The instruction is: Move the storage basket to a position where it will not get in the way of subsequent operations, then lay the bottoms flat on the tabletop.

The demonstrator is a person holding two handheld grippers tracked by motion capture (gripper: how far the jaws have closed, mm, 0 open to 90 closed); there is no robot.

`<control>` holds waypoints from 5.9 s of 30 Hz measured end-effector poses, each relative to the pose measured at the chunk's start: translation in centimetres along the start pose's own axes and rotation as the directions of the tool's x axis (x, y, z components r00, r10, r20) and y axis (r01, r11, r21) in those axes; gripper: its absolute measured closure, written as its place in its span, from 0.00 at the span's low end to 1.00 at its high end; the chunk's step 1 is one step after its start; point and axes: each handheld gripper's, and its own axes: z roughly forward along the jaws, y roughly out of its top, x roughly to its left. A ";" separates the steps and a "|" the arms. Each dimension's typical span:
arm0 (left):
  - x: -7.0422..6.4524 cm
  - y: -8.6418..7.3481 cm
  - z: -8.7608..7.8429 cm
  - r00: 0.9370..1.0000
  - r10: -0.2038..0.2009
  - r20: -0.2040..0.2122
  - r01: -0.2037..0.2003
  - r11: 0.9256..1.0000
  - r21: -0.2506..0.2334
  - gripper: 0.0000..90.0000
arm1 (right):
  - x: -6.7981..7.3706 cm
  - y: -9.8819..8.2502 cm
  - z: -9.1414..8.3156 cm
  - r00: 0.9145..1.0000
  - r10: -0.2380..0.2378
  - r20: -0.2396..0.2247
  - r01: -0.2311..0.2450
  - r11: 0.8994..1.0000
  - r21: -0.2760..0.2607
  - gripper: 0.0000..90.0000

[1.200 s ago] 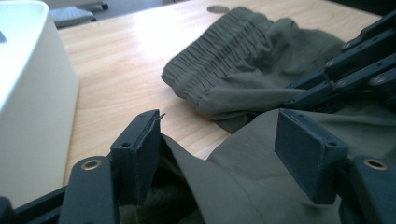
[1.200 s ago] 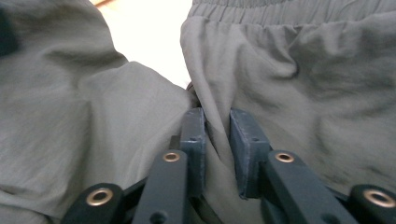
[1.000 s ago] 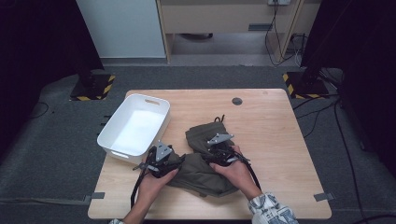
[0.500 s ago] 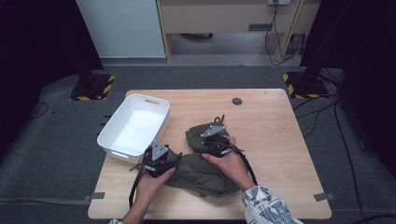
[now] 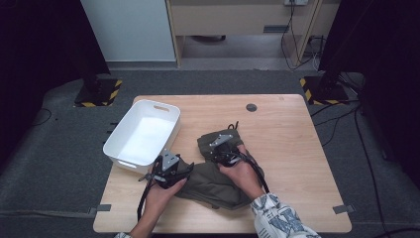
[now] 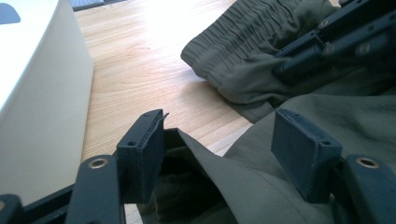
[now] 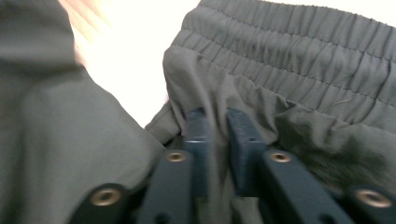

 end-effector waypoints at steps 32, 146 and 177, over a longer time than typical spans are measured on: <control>0.1 3.8 8.5 0.995 -0.076 0.071 0.065 0.987 0.144 0.47 | -8.4 -3.5 -8.2 0.971 0.210 -0.116 -0.233 0.942 -0.242 0.96; 1.3 9.6 4.9 0.997 0.034 0.067 -0.037 0.998 0.045 1.00 | -17.5 -11.1 -6.3 0.858 0.497 0.133 -0.488 0.868 -0.094 0.69; 2.7 9.5 4.4 0.998 0.009 0.067 -0.012 0.999 0.047 1.00 | -17.8 -10.2 -10.0 0.924 0.383 -0.003 -0.376 0.907 -0.190 0.97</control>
